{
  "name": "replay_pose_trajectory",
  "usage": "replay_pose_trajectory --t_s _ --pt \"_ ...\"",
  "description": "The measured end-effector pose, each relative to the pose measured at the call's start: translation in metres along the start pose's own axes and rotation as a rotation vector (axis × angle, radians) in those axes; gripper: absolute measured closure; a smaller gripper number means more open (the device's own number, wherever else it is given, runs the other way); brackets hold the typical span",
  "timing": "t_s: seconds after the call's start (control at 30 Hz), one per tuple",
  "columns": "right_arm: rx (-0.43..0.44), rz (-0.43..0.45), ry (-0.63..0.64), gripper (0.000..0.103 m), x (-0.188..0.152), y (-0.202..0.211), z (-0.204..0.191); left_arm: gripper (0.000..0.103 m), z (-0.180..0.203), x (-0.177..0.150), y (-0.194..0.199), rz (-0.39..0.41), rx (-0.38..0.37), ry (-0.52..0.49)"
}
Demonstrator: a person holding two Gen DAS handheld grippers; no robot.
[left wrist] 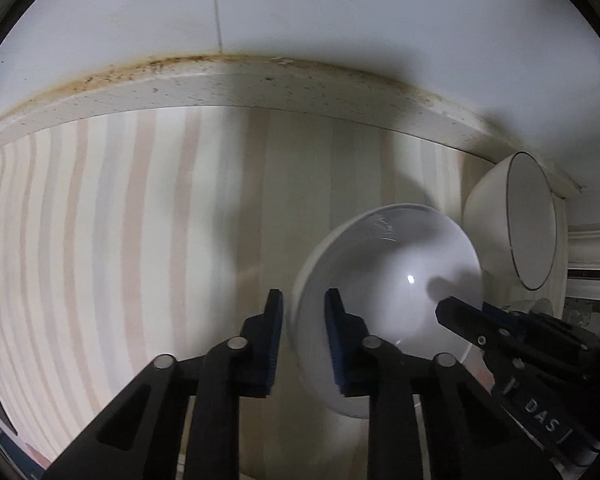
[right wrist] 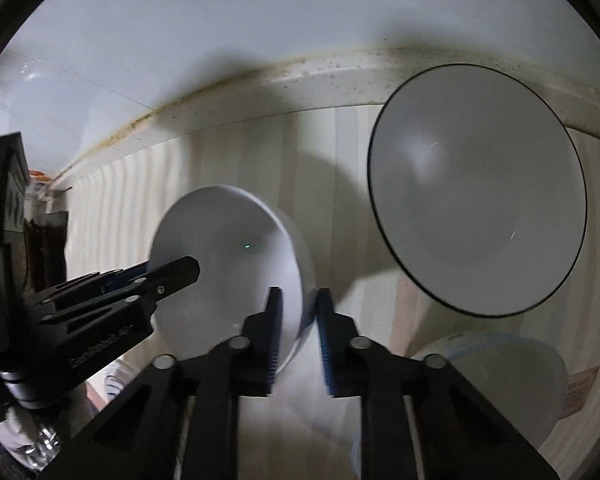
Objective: Organize plates and bowls
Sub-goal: 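Move both tools to the white bowls and grip a bowl rim, then lower the gripped white bowl into the blue-dot bowl with both tools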
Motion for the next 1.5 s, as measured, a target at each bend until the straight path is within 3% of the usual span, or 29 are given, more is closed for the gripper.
replay_pose_trajectory --t_s 0.2,0.37,0.7,0.9,1.07,1.33,1.5 --pt "-0.004 0.019 0.007 0.092 -0.003 0.006 -0.006 0.086 0.009 -0.008 0.008 0.021 0.019 -0.015" --pt "0.013 0.055 0.018 0.092 -0.014 0.029 -0.020 0.086 0.014 -0.018 0.042 0.062 0.024 -0.035" --pt "0.038 0.119 0.031 0.092 -0.098 0.093 -0.025 0.086 0.037 -0.083 0.092 0.092 -0.005 -0.103" --pt "0.035 0.092 -0.021 0.091 -0.162 0.100 0.008 0.086 0.063 -0.134 0.076 0.041 -0.029 -0.161" --pt "0.042 0.051 -0.080 0.092 -0.201 0.081 0.037 0.086 0.078 -0.162 0.044 -0.033 -0.028 -0.195" --pt "0.028 0.005 -0.132 0.091 -0.227 0.054 0.075 0.086 0.096 -0.187 -0.006 -0.125 -0.013 -0.231" --pt "0.032 -0.008 -0.145 0.092 -0.229 0.046 0.085 0.086 0.101 -0.188 -0.013 -0.128 0.007 -0.245"
Point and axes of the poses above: each gripper's, at about its wrist camera, not at the fingertips, and y roughly against the way its jaws point, z to its right, x to its top, the point moved 7 cm from there along -y, roughly the way its jaws point, and after that the axes turned 1 degree about -z, right-handed, at the moved point
